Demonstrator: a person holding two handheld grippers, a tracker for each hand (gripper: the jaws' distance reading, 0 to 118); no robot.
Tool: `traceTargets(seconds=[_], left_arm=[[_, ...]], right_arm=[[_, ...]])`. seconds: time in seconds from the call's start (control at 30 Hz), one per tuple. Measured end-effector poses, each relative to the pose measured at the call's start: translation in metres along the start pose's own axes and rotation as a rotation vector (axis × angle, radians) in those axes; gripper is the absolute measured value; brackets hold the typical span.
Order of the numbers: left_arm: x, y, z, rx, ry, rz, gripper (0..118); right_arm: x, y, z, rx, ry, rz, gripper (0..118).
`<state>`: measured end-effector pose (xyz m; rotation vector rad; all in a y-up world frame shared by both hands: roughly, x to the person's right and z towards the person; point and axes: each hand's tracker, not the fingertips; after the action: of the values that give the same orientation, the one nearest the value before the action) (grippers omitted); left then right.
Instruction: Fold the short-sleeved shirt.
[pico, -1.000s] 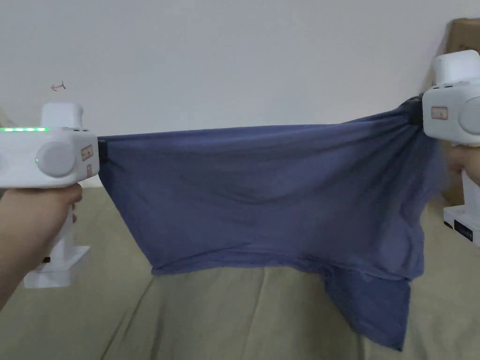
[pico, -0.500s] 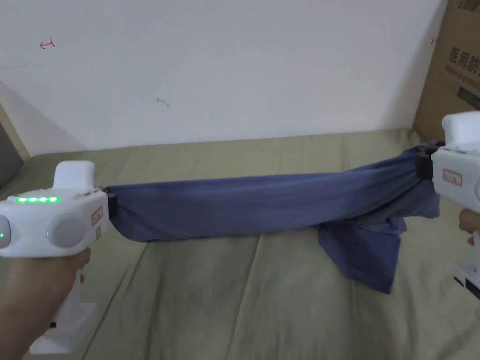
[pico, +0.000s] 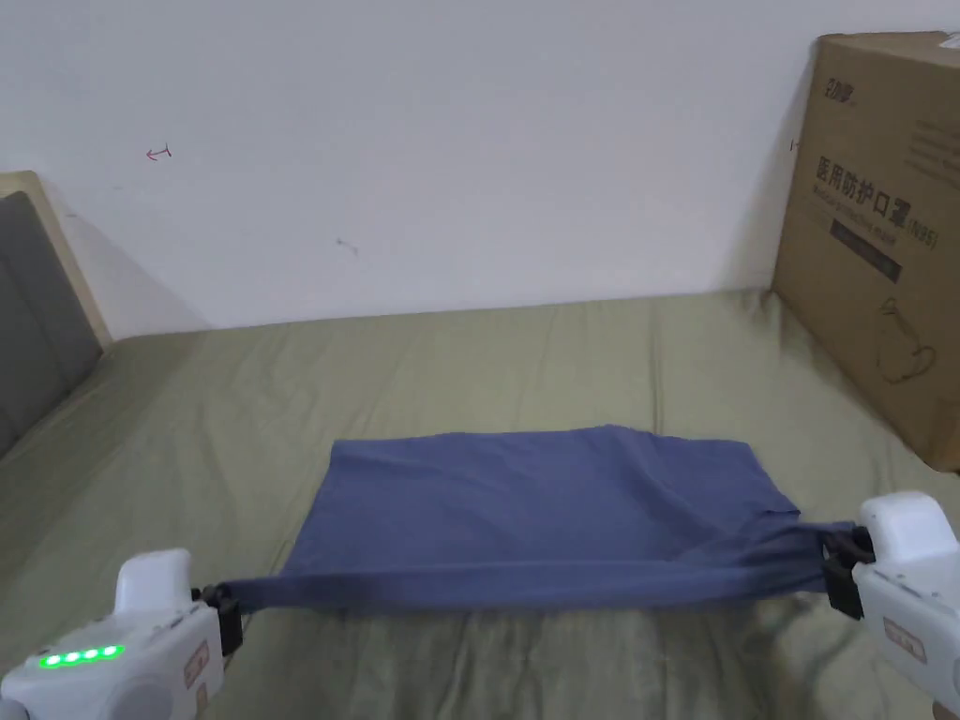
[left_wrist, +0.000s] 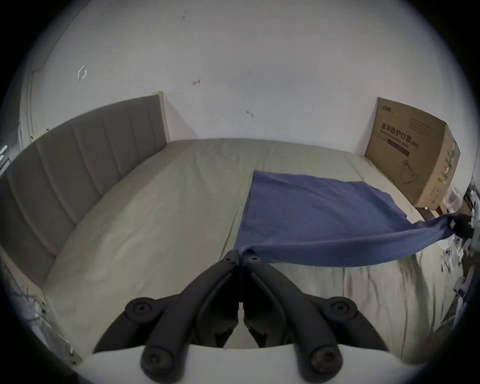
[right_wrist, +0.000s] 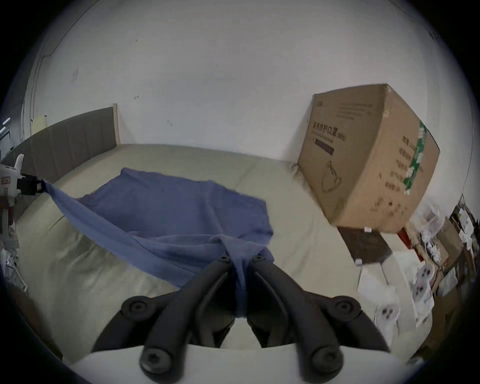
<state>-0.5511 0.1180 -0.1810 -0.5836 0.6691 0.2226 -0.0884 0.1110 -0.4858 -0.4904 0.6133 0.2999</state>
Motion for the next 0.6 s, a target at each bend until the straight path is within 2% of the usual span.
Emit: traceTargets(seconds=[0.1, 0.2, 0.3, 0.6], left_arm=[[-0.016, -0.034, 0.028, -0.019, -0.007, 0.011, 1], [-0.029, -0.065, 0.055, -0.017, -0.018, -0.009, 1], [-0.038, -0.095, 0.075, -0.017, -0.041, -0.025, 1], [-0.034, -0.157, 0.101, -0.092, -0.085, -0.117, 1]], right_arm=[[-0.004, -0.03, 0.031, -0.02, 0.01, -0.005, 5], [-0.012, -0.056, 0.061, -0.033, 0.024, 0.029, 5], [-0.015, -0.079, 0.085, -0.043, 0.03, 0.032, 5], [-0.008, -0.128, 0.119, -0.09, 0.031, 0.028, 5]])
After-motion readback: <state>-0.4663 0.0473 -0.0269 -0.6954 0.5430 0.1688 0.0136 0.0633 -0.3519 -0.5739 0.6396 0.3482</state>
